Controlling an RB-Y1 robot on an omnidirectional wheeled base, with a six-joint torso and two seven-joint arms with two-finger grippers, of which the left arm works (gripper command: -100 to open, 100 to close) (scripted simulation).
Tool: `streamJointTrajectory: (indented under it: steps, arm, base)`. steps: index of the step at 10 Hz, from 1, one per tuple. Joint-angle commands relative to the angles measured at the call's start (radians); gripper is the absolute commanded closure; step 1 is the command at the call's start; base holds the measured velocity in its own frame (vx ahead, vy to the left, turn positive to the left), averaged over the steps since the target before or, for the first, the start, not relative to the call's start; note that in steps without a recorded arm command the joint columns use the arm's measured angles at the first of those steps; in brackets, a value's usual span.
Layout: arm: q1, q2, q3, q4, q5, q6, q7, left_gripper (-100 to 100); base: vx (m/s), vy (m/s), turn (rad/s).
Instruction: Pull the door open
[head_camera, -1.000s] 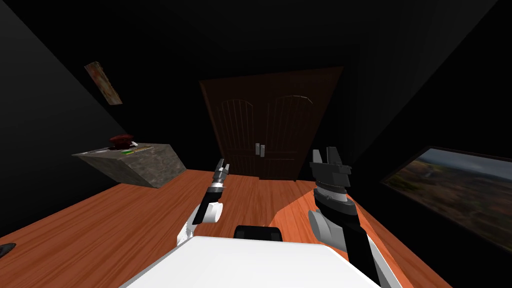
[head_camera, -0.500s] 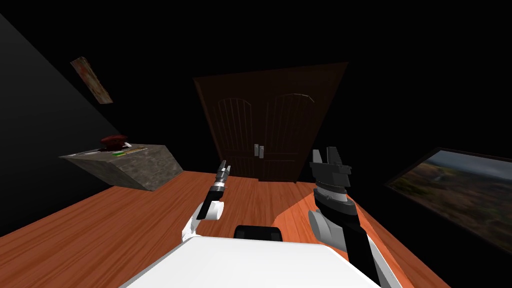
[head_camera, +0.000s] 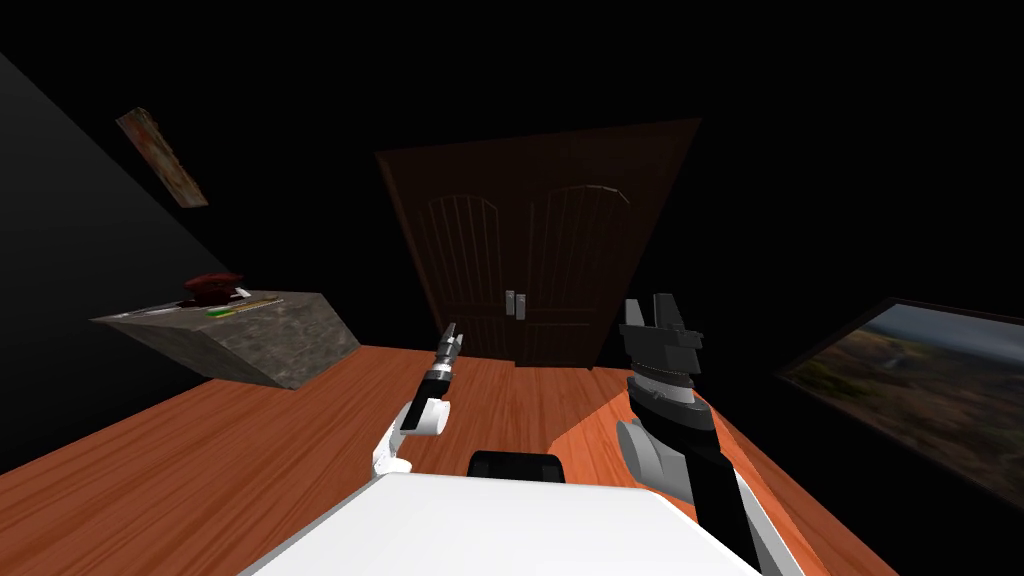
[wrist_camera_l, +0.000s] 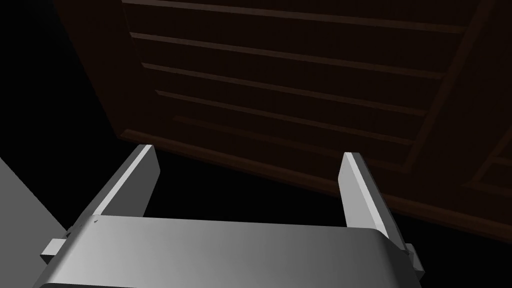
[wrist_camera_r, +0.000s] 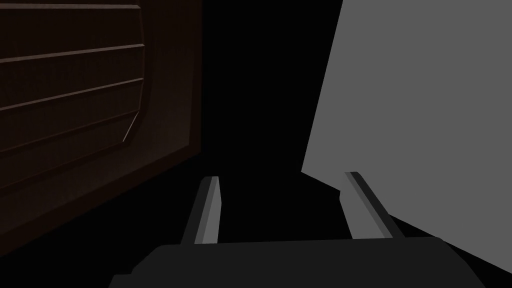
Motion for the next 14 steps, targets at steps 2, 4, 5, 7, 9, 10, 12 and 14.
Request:
streamJointTrajectory:
  steps: [2, 4, 5, 7, 9, 10, 12, 14]
  arm:
    - [-0.039, 0.006, 0.008, 0.071, 0.0, 0.022, 0.002, -100]
    - [-0.059, 0.008, 0.012, 0.111, -0.001, 0.032, 0.002, -100]
    - [-0.069, 0.008, 0.014, 0.13, -0.001, 0.036, 0.002, -100]
    - [-0.099, 0.01, 0.018, 0.186, -0.002, 0.05, 0.001, -100]
    - [-0.118, 0.011, 0.02, 0.221, -0.003, 0.059, 0.001, -100]
    - [-0.137, 0.011, 0.022, 0.255, -0.003, 0.068, 0.001, -100]
    - [-0.164, 0.011, 0.025, 0.301, -0.004, 0.079, 0.001, -100]
    - [-0.189, 0.01, 0.026, 0.343, -0.005, 0.09, 0.001, -100]
  base:
    - [0.12, -0.039, -0.021]
    - [0.141, -0.058, -0.014]
    - [0.116, -0.055, -0.016]
    - [0.119, -0.062, -0.026]
    - [0.122, -0.042, -0.017]
    - [0.132, -0.06, -0.038]
    - [0.152, -0.056, -0.035]
    - [0.147, -0.059, -0.036]
